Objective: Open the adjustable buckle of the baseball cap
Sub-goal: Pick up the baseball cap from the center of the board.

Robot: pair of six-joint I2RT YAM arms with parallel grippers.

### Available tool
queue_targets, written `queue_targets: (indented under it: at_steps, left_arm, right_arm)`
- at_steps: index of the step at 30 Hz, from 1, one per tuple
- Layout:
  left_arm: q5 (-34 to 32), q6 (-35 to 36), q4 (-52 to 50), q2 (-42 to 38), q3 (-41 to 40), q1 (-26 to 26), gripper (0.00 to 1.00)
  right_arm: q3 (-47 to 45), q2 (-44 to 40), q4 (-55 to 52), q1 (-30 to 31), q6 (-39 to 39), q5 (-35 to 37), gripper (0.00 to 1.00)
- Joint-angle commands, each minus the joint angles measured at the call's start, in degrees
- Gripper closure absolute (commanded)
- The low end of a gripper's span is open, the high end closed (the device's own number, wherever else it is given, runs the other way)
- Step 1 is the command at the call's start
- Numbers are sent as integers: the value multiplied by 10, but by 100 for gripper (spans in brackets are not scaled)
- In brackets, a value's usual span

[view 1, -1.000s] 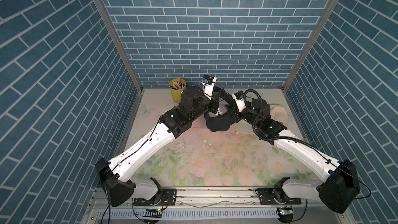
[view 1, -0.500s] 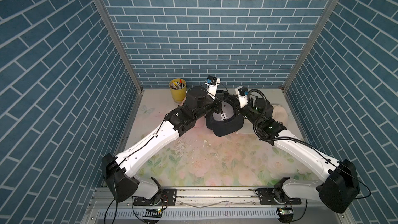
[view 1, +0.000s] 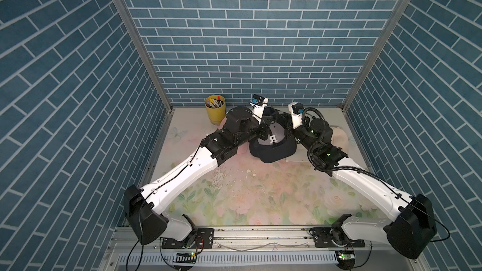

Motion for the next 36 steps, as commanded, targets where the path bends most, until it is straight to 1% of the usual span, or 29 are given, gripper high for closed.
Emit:
queue_targets:
  at_steps: [1,2,3,5,7,9,12,14,19,23,26,32,36]
  left_arm:
    - [16,14,-8,-7,-12,-2,97]
    - [18,15,-10,-7,-16,-2,95]
    - [21,17,-10,-7,-19,-2,90]
    - [20,20,-8,-9,-23,-2,74]
    - [24,22,7,-17,-28,2,60]
    - [43,27,17,-24,-28,10,53]
    - [85,39,17,-28,-20,29,50]
    - [115,49,15,-27,-15,40,49]
    - [186,77,-11,-12,8,65,48]
    - [258,81,-19,14,31,90,48]
    - [308,82,-28,43,52,106,48]
    - [356,92,-42,97,79,112,49]
    - [378,96,-51,132,98,112,49]
  right_arm:
    - [3,-19,30,-3,-26,14,94]
    - [2,-20,31,-4,-30,11,97]
    - [3,-20,31,-4,-34,6,98]
    - [4,-20,23,-5,-52,-13,100]
    - [9,-19,0,-6,-74,-39,100]
    - [9,-19,-16,-9,-87,-54,100]
    - [13,-19,-44,-16,-104,-84,100]
    - [14,-17,-52,-22,-109,-114,100]
    - [12,-12,-56,-27,-117,-154,100]
    - [14,-2,-61,-29,-139,-213,100]
    - [18,4,-68,-29,-148,-231,100]
    - [43,24,-98,-29,-169,-254,100]
    - [52,36,-97,-29,-179,-258,100]
